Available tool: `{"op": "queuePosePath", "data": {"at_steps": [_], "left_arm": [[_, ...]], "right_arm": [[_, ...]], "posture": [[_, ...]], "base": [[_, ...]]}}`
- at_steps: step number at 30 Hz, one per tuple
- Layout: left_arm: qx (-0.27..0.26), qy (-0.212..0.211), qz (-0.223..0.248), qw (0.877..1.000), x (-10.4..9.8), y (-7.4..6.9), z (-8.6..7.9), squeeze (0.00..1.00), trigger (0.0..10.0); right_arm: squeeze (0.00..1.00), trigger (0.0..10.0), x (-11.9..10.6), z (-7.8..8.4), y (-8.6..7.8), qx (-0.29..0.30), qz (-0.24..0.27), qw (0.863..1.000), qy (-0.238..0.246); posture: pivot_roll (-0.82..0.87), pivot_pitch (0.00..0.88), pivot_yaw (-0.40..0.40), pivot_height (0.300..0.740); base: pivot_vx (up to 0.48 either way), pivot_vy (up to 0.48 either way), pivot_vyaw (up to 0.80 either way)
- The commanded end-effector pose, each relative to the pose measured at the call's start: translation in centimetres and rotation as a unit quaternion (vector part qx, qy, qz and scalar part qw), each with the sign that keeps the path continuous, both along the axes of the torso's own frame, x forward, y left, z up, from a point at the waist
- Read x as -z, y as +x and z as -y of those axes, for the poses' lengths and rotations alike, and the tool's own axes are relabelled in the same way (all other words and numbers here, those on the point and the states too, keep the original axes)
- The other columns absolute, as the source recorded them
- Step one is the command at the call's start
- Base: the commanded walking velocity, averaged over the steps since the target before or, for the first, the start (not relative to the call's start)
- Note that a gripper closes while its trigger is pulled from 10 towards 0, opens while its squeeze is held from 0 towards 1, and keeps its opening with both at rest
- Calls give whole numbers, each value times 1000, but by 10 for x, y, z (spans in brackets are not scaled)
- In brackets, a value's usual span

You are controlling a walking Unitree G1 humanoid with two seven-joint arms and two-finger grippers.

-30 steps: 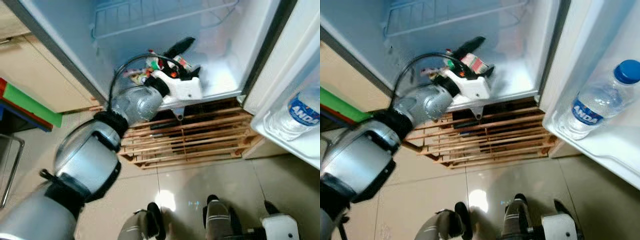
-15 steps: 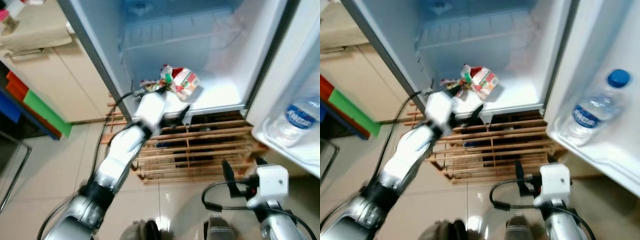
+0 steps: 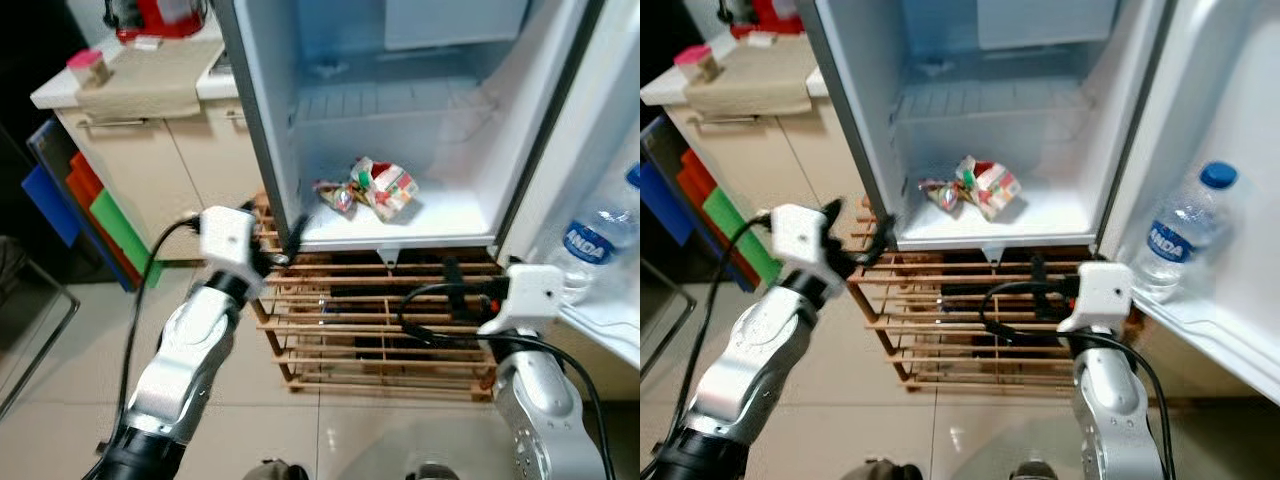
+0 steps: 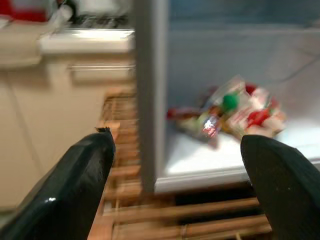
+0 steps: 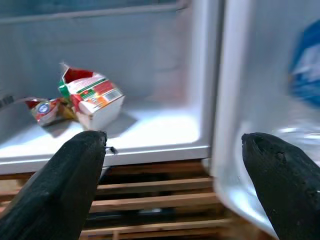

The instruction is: Restocking fridge

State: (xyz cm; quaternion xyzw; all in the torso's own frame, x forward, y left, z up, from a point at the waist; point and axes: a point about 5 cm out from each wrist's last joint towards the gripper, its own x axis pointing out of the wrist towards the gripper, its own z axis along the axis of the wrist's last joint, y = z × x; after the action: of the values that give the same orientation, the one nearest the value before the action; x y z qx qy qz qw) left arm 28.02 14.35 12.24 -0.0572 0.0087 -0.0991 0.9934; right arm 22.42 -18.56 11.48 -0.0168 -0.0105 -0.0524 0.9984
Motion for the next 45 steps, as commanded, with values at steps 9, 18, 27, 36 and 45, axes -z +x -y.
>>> {"op": "queuePosePath", "data": {"at_steps": [9,18,27,36,45], "left_arm": [[41,30,80,995,-42,19,20,0,10000],[57,26,97,993,-54,29,29,0,10000],[54,28,74,995,-44,32,28,0,10000],[67,46,92,992,-49,32,31,0,10000],[123,48,142,981,-79,28,38,0,10000]], "right_arm": [[0,10000,-9,-12,19,-33,33,999,-10],[0,10000,-8,-18,27,-49,36,998,-9],[0,10000,-5,-15,32,-52,31,998,-18],[0,10000,-3,-20,33,-65,26,997,-16],[0,10000,-3,-37,33,-108,18,994,-3]], "posture": [[-117,0,95,740],[-116,0,99,740],[-121,0,108,740],[-113,0,103,740],[-87,0,103,740]], "base": [[260,0,0],[446,0,0],[447,0,-175],[446,0,0],[155,0,0]]}}
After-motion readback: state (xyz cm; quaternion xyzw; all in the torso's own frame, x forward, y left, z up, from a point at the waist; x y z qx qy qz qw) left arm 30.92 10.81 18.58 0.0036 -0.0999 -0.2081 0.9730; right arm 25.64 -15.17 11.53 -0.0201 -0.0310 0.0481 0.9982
